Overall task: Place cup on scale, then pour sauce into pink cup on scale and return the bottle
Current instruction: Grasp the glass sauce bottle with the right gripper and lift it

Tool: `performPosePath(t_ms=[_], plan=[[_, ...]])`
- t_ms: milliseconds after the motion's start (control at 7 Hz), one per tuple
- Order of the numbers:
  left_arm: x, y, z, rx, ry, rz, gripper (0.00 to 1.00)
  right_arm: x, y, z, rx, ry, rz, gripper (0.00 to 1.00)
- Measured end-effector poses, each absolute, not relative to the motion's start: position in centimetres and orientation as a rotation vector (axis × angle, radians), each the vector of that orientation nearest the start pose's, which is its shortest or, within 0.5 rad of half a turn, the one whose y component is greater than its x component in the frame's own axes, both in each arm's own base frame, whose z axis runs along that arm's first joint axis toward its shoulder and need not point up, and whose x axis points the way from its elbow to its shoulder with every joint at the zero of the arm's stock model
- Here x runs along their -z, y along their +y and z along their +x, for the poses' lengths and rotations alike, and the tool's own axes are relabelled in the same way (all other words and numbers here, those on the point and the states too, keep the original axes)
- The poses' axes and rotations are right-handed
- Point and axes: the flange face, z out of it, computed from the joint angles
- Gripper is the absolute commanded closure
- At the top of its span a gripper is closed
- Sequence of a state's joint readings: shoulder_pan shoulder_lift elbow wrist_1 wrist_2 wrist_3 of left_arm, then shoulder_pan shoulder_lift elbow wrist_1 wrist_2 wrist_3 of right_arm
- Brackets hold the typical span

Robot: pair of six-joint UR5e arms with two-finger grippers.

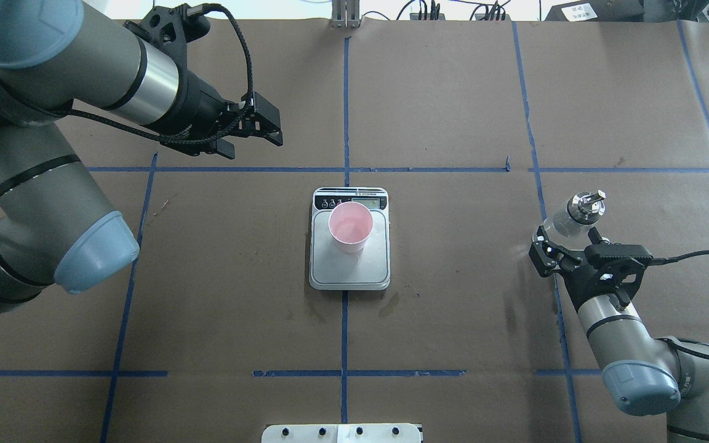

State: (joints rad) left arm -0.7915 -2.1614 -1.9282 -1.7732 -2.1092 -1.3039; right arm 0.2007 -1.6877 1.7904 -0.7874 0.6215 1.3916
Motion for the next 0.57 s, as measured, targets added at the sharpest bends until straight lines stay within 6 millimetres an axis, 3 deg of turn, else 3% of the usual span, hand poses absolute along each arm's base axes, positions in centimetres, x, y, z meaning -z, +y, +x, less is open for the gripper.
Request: performPosePath(t_ms=[286,571], plan=[[-14.1,-47.3,35.2,0.149,1.205,0.154,0.17,-51.5,-30.6,-40.1,-0.42,-0.661,1.044,0.01],[-14.0,-47.3,35.2,0.148,1.206,0.155,0.17,-51.3,-31.3,-41.1,-0.413,-0.671,1.057,0.06]])
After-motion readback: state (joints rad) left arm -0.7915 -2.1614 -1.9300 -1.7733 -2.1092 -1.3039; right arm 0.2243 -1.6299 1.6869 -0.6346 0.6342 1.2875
